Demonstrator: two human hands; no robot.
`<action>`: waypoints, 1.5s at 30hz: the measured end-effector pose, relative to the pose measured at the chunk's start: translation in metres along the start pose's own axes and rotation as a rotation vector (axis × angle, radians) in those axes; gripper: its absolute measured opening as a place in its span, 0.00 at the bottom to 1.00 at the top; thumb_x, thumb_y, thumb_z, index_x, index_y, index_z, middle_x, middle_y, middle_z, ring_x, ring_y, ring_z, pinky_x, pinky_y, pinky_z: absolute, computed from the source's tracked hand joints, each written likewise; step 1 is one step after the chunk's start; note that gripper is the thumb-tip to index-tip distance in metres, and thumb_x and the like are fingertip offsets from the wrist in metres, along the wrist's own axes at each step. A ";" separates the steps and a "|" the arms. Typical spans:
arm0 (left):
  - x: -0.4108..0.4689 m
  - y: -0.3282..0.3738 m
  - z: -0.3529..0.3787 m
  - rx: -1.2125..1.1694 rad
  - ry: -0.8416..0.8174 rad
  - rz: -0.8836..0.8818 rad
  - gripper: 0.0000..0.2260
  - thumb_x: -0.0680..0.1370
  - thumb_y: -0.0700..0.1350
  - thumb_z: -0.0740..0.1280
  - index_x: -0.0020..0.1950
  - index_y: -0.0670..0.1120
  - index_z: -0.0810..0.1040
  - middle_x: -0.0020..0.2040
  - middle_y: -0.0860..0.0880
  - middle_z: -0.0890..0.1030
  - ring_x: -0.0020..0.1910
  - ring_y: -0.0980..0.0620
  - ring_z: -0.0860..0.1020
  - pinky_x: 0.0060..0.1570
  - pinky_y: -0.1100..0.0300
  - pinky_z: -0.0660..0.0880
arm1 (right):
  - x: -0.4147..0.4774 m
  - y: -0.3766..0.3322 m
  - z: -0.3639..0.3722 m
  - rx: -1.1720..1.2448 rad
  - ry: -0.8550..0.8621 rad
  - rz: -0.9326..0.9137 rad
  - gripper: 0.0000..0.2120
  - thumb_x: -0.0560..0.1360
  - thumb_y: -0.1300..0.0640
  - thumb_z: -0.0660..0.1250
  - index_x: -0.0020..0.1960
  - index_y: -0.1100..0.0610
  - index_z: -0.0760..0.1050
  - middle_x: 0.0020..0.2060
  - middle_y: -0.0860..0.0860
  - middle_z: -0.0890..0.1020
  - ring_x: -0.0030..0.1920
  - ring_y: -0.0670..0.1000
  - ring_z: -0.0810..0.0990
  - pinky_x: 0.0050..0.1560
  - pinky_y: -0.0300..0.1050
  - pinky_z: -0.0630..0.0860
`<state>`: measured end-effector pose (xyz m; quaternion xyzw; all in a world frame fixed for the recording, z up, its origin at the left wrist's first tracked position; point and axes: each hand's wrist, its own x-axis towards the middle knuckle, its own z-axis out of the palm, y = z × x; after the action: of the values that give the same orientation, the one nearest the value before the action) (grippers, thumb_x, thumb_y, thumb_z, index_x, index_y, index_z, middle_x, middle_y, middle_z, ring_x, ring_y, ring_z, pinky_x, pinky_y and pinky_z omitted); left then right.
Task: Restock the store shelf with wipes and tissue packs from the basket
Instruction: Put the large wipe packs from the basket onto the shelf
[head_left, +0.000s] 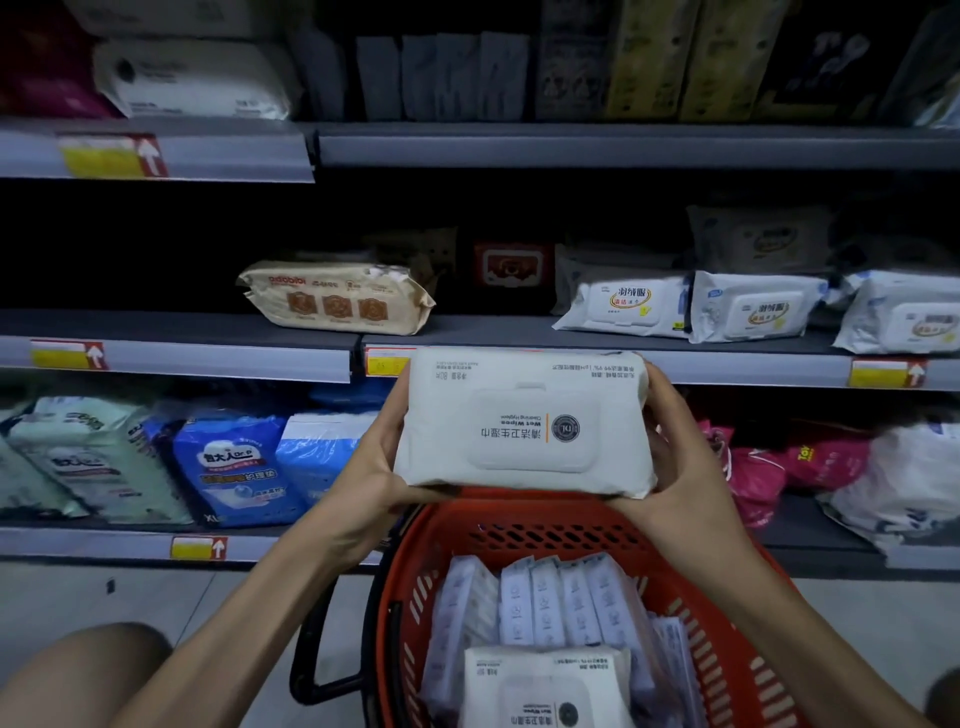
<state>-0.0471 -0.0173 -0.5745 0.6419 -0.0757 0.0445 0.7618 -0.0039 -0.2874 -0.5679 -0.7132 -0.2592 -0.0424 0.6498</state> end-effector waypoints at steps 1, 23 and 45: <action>0.001 0.003 -0.001 0.000 0.002 0.000 0.53 0.66 0.14 0.66 0.78 0.62 0.65 0.70 0.56 0.79 0.70 0.51 0.78 0.56 0.54 0.82 | 0.003 -0.002 0.001 0.008 0.014 0.002 0.50 0.68 0.74 0.77 0.80 0.45 0.61 0.73 0.46 0.75 0.72 0.52 0.75 0.70 0.53 0.74; -0.028 0.183 -0.079 -0.074 0.238 0.200 0.25 0.67 0.37 0.77 0.64 0.40 0.78 0.50 0.41 0.86 0.41 0.47 0.85 0.39 0.57 0.83 | 0.100 -0.159 0.086 0.211 0.006 -0.006 0.30 0.65 0.56 0.80 0.65 0.48 0.75 0.50 0.48 0.88 0.50 0.50 0.88 0.48 0.42 0.85; 0.073 0.302 -0.264 0.304 0.505 0.428 0.18 0.76 0.33 0.74 0.66 0.39 0.80 0.57 0.39 0.86 0.57 0.38 0.85 0.56 0.45 0.83 | 0.304 -0.193 0.256 -0.035 -0.051 -0.241 0.22 0.68 0.59 0.82 0.60 0.48 0.83 0.51 0.44 0.88 0.53 0.46 0.86 0.56 0.46 0.83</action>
<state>-0.0092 0.2925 -0.3123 0.6861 -0.0105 0.3709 0.6258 0.1050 0.0554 -0.3112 -0.6889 -0.3589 -0.1065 0.6207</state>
